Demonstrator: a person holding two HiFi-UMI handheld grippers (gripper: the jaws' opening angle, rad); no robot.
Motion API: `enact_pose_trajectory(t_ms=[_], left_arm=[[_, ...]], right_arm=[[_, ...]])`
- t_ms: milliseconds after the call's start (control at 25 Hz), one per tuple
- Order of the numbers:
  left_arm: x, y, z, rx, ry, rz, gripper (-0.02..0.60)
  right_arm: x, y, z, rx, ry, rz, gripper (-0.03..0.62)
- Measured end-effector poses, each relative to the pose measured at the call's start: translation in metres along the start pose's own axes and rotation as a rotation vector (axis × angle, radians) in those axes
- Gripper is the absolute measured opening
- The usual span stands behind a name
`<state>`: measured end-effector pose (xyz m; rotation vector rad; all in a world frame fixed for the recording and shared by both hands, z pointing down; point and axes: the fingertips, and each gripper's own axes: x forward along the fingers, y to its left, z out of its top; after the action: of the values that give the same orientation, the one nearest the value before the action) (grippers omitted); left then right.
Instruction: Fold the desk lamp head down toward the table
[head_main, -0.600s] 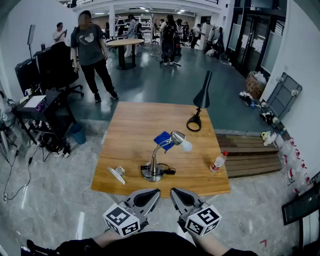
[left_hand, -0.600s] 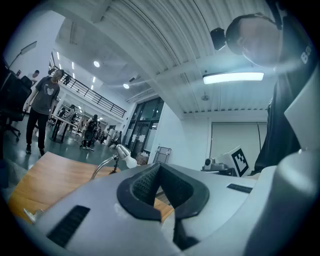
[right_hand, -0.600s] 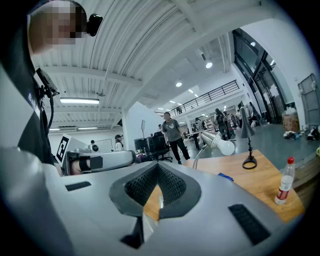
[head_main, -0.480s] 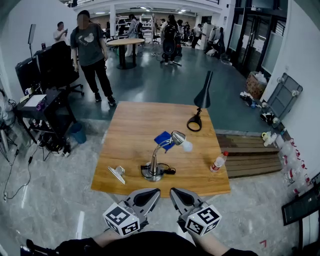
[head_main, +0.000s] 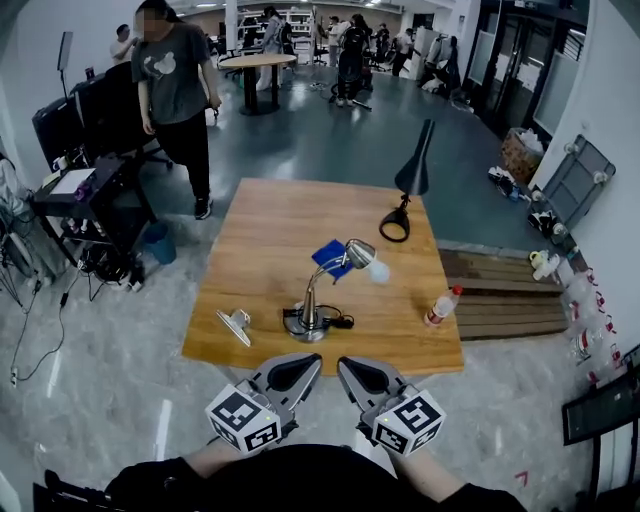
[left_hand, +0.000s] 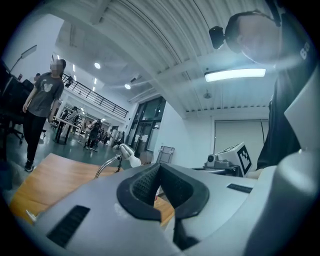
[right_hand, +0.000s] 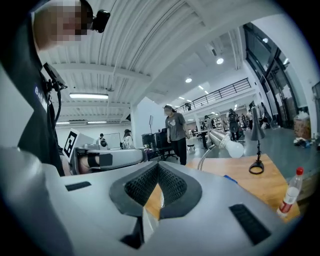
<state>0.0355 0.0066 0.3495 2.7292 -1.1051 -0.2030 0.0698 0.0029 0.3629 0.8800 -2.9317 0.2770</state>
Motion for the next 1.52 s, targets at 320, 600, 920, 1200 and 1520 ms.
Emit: enact_pose_trajectory(t_ms=[320, 600, 920, 1200, 1520], left_arm=[[0.023, 0.015, -0.011, -0.005, 0.013, 0.09, -0.003], [0.045, 0.01, -0.018, 0.019, 0.022, 0.168, -0.003], [0.064, 0.01, -0.022, 0.026, 0.042, 0.188, -0.003], [0.056, 0.064, -0.035, 0.011, 0.067, 0.156, -0.003], [0.043, 0.142, -0.05, 0.038, 0.133, 0.054, -0.003]], right_arm=[[-0.012, -0.022, 0.01, -0.12, 0.009, 0.058, 0.003], [-0.023, -0.037, 0.01, -0.141, -0.001, 0.135, 0.002], [-0.025, -0.056, 0.011, -0.144, 0.006, 0.15, 0.003], [0.017, -0.06, 0.004, -0.17, 0.069, 0.073, 0.008], [0.087, -0.054, 0.004, -0.323, 0.191, -0.068, 0.061]])
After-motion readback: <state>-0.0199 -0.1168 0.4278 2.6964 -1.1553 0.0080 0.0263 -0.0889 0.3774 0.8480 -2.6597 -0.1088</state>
